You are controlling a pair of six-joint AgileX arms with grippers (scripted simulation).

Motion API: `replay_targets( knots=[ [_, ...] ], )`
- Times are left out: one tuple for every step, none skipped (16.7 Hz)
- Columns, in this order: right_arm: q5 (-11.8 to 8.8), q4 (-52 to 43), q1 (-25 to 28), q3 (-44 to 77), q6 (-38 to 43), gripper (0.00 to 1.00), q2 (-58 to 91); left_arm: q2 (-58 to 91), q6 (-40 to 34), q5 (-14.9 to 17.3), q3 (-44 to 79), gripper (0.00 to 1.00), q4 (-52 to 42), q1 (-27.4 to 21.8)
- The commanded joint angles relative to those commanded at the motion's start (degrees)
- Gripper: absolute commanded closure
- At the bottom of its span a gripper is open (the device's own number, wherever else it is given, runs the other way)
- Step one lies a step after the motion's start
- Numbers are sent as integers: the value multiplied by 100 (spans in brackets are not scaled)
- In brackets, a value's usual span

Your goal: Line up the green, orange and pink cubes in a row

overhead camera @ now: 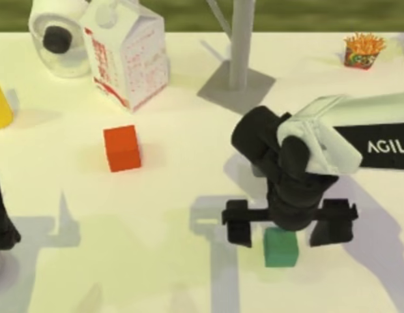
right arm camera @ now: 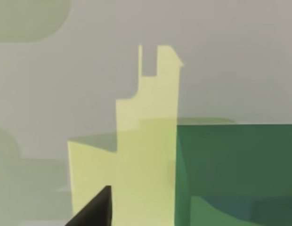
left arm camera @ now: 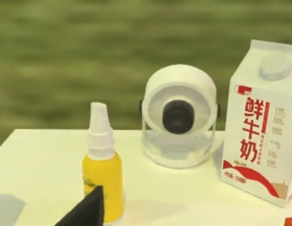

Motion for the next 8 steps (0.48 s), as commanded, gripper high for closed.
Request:
replay_targets(
  knots=[
    [0,0,0,0,0,0,0,0,0,0,0,0,0,0],
    [0,0,0,0,0,0,0,0,0,0,0,0,0,0],
    [0,-1,-10,1,0,0,-5,0,0,0,0,0,0,0],
    [-1,-20,-5,17,-1,0,-12,0,0,0,0,0,0,0],
    [-3,-100,7,76,-4,0,-44,0,0,0,0,0,0,0],
    [-5,-233,18,167,-2,0,-99,0,0,0,0,0,0,0],
    [-8,-413,24,275,4,0,-174,0,0,0,0,0,0,0],
    [-11,-633,27,390,9,0,-261,0,0,0,0,0,0,0]
  ],
)
